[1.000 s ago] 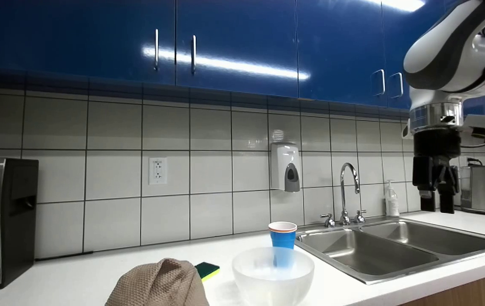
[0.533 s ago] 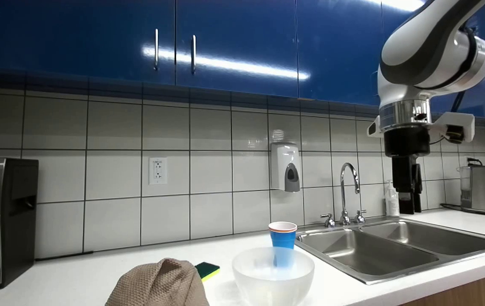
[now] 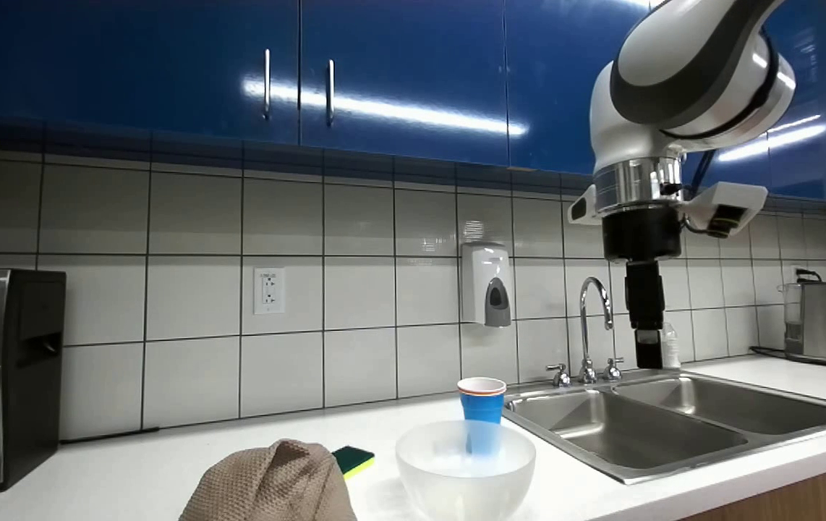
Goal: Put the towel into the bowl
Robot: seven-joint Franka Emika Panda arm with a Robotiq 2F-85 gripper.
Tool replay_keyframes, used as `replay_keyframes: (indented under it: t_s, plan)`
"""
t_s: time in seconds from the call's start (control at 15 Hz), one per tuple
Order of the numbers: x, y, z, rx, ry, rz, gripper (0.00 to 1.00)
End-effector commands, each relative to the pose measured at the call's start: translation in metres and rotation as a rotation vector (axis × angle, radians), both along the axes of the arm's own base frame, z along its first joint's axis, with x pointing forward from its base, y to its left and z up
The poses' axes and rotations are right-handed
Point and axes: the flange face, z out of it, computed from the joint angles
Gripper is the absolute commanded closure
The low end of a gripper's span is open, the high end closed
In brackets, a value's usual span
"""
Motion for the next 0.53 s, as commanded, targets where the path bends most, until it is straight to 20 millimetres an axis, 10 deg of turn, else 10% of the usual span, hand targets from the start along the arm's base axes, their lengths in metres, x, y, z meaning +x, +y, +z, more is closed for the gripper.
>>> replay_keyframes:
  t_s: [0.0,0.47]
  plan:
    - [0.004,0.037,0.007,0.003,-0.048,0.073,0.00]
    - [0.023,0.100,0.005,-0.007,-0.174,0.207,0.00]
